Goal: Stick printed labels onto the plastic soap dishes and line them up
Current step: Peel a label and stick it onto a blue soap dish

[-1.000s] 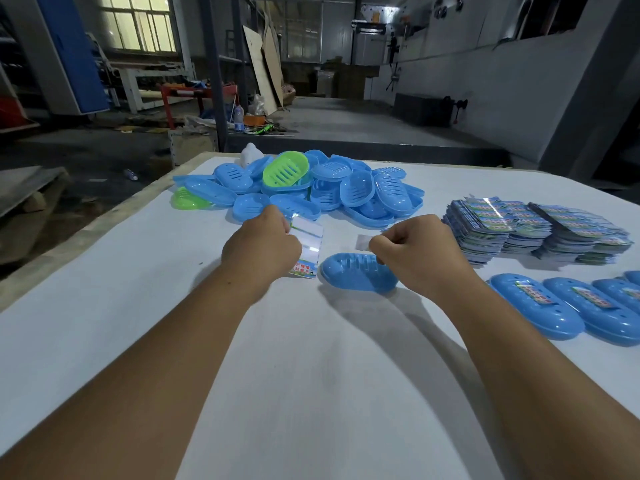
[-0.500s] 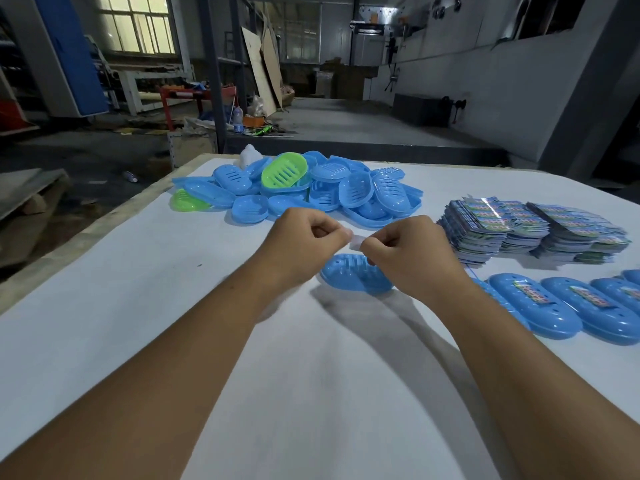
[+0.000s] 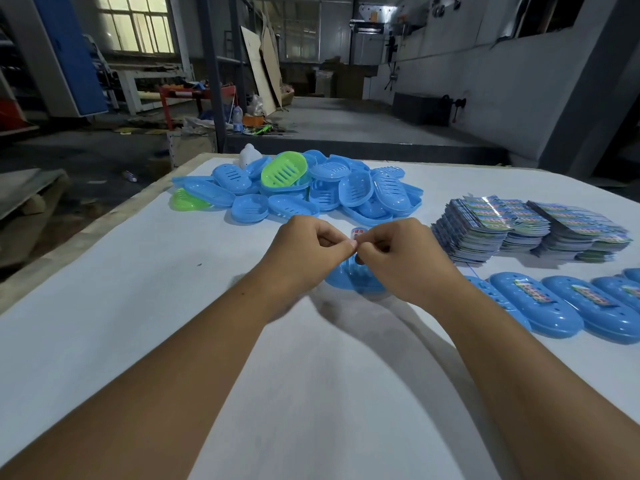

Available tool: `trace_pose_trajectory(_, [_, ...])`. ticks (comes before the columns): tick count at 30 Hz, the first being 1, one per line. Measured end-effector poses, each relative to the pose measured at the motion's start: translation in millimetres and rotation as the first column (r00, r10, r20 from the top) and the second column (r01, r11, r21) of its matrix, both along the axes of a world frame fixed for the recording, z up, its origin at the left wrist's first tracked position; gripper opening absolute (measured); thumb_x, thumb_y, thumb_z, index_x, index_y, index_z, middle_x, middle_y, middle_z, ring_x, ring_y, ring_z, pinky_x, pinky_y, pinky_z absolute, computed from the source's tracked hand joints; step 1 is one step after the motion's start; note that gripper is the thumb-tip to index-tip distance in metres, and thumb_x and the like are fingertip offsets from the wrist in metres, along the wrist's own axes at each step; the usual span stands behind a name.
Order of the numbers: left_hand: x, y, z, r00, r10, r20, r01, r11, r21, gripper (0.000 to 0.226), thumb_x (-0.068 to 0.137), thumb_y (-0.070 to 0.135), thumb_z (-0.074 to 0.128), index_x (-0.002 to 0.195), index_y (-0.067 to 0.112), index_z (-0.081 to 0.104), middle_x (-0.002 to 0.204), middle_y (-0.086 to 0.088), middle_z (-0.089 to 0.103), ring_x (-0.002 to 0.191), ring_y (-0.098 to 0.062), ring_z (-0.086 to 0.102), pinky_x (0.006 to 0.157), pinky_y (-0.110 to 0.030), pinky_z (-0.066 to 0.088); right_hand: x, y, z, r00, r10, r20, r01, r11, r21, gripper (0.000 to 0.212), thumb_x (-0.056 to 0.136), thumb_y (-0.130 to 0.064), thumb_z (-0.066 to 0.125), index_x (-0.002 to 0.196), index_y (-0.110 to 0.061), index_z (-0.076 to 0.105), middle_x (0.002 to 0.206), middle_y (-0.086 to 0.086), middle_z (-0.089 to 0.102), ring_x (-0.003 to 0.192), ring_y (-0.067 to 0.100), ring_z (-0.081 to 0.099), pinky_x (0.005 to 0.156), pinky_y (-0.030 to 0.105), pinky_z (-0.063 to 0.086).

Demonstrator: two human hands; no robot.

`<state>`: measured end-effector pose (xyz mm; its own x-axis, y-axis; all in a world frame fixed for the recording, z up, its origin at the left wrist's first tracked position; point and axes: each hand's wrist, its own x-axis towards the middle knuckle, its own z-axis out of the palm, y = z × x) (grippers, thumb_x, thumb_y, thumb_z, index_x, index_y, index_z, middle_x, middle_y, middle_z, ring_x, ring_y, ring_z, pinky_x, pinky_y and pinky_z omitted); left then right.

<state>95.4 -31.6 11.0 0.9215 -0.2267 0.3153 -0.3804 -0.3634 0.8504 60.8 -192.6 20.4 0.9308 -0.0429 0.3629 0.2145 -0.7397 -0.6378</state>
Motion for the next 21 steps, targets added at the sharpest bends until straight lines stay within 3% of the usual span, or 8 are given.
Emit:
trace_pose_trajectory(2, [2.8, 1.6, -1.2, 0.999, 0.03, 0.022, -0.03, 1.0, -0.001, 0.01, 0.078, 0.034, 0.076, 0.073, 0.025, 0.076, 0.07, 0.009, 0.074, 0.074, -0.013, 0.072, 0.079, -0.042, 0.06, 0.1, 1.2, -1.0, 0.999, 0.042, -0.011, -0.042, 0.999, 0.034, 0.024, 0.085, -0.018, 0.055, 0.072, -0.02, 0.075, 0.061, 0.003, 0.065, 0.042, 0.006, 0.04, 0.042, 0.016, 0.033])
trace_pose_trajectory(7, [6.7, 1.9, -2.8, 0.997, 0.064, 0.054, -0.064, 0.998, 0.007, 0.012, 0.082, 0.031, 0.075, 0.072, 0.024, 0.073, 0.063, 0.013, 0.069, 0.058, -0.002, 0.059, 0.06, -0.02, 0.05, 4.6, -0.1, -2.0, 0.998, 0.047, -0.033, -0.041, 0.988, 0.147, 0.031, 0.087, -0.014, 0.052, 0.082, -0.033, 0.076, 0.072, -0.015, 0.074, 0.056, 0.001, 0.06, 0.063, 0.029, 0.054])
trace_pose_trajectory(10, [5.2, 0.3, -2.4, 0.996, 0.056, 0.067, -0.058, 0.998, 0.029, 0.014, 0.083, 0.028, 0.074, 0.07, 0.023, 0.071, 0.06, 0.01, 0.066, 0.053, -0.002, 0.053, 0.054, -0.017, 0.044, 7.8, -5.2, -1.9, 0.999, -0.043, -0.015, 0.045, 0.988, 0.148, 0.031, 0.086, -0.015, 0.054, 0.07, -0.035, 0.072, 0.07, -0.013, 0.074, 0.053, 0.002, 0.057, 0.062, 0.028, 0.052])
trace_pose_trajectory(13, [3.9, 0.2, -1.6, 0.996, 0.048, 0.078, -0.054, 0.996, 0.068, 0.014, 0.083, 0.027, 0.074, 0.07, 0.023, 0.07, 0.057, 0.013, 0.064, 0.05, 0.001, 0.051, 0.052, -0.015, 0.043, 9.4, -11.5, -2.2, 0.993, -0.121, 0.004, 0.12, 0.987, 0.107, 0.028, 0.081, -0.022, 0.06, 0.055, -0.029, 0.069, 0.055, -0.009, 0.065, 0.047, 0.005, 0.048, 0.052, 0.024, 0.043])
trace_pose_trajectory(16, [3.2, 0.1, -1.3, 0.997, 0.032, 0.071, -0.037, 0.997, 0.071, 0.013, 0.083, 0.026, 0.074, 0.071, 0.022, 0.07, 0.054, 0.016, 0.06, 0.049, 0.002, 0.049, 0.05, -0.013, 0.041, 11.8, -15.7, -2.6, 0.986, -0.165, 0.017, 0.163, 0.982, 0.096, 0.027, 0.082, -0.032, 0.068, 0.058, -0.021, 0.07, 0.052, -0.006, 0.064, 0.046, 0.006, 0.045, 0.054, 0.026, 0.042])
trace_pose_trajectory(21, [3.9, 1.0, -1.0, 0.999, 0.013, 0.038, -0.016, 0.997, 0.07, 0.013, 0.083, 0.025, 0.074, 0.071, 0.022, 0.071, 0.056, 0.014, 0.061, 0.05, 0.002, 0.049, 0.051, -0.014, 0.042, 15.1, -20.0, -2.7, 0.985, -0.171, 0.012, 0.169, 0.98, 0.101, 0.023, 0.084, -0.031, 0.068, 0.063, -0.02, 0.071, 0.055, -0.011, 0.066, 0.046, 0.002, 0.049, 0.053, 0.024, 0.039])
